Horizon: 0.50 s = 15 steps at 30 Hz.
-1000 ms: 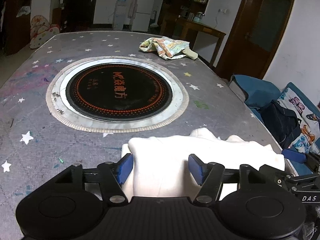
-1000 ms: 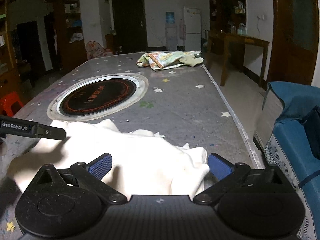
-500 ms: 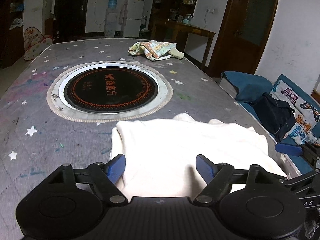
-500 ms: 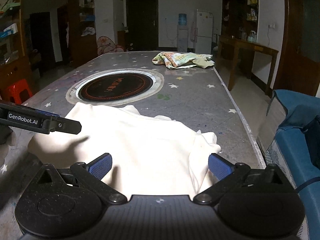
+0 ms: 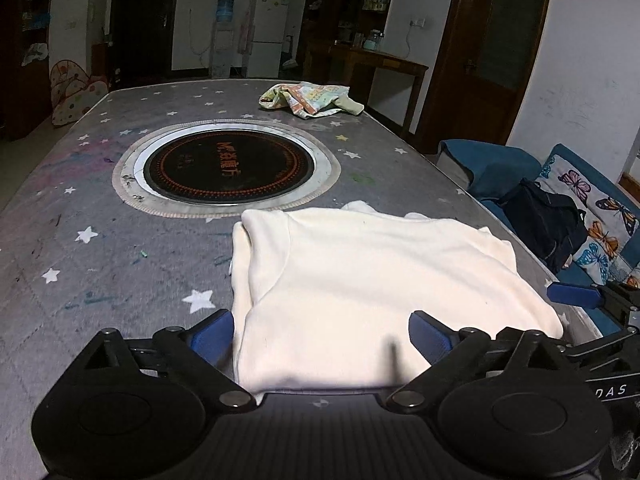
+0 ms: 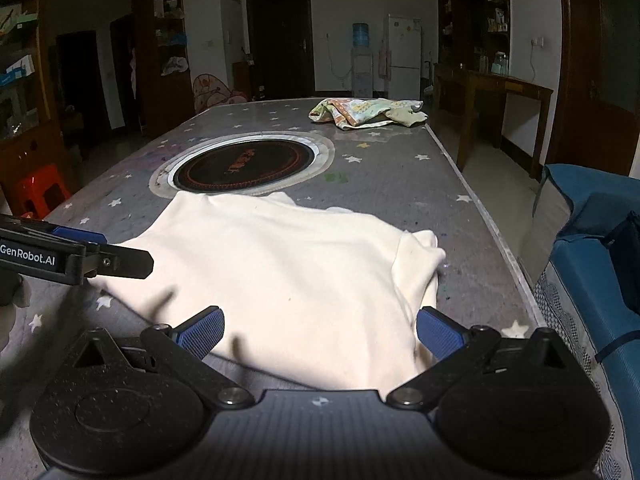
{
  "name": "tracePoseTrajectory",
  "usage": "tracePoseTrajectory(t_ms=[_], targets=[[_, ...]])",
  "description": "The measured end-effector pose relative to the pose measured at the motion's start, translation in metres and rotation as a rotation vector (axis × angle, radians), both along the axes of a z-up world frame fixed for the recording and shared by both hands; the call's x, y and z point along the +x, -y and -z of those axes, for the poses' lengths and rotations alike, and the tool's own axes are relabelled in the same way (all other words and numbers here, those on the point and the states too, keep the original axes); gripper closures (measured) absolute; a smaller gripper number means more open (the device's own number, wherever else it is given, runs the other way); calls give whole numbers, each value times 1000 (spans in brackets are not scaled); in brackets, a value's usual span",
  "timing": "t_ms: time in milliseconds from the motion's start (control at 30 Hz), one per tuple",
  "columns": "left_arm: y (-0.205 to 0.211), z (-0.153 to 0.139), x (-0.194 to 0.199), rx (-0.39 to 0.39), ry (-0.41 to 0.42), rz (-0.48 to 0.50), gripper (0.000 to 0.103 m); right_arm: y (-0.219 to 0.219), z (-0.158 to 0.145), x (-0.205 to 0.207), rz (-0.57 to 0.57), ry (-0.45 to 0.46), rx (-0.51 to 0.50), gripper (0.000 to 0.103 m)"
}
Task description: Fold clothes
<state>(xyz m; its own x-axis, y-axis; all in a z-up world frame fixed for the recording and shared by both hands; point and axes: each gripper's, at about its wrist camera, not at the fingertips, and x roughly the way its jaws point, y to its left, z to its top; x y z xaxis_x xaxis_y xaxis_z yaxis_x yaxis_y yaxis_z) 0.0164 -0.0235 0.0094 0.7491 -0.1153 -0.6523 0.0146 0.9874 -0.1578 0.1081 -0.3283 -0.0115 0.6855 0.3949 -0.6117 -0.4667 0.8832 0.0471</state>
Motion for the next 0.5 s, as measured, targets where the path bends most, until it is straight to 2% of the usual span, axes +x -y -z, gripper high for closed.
tracePoseTrajectory(t_ms=[200,500], targets=[[3,2,-11,11,-1,-2,0,1,-1,-8,7,-7,15,0],[6,2,-21,24,-11,-8,0,4,-1,-18,16,-12,23,0]])
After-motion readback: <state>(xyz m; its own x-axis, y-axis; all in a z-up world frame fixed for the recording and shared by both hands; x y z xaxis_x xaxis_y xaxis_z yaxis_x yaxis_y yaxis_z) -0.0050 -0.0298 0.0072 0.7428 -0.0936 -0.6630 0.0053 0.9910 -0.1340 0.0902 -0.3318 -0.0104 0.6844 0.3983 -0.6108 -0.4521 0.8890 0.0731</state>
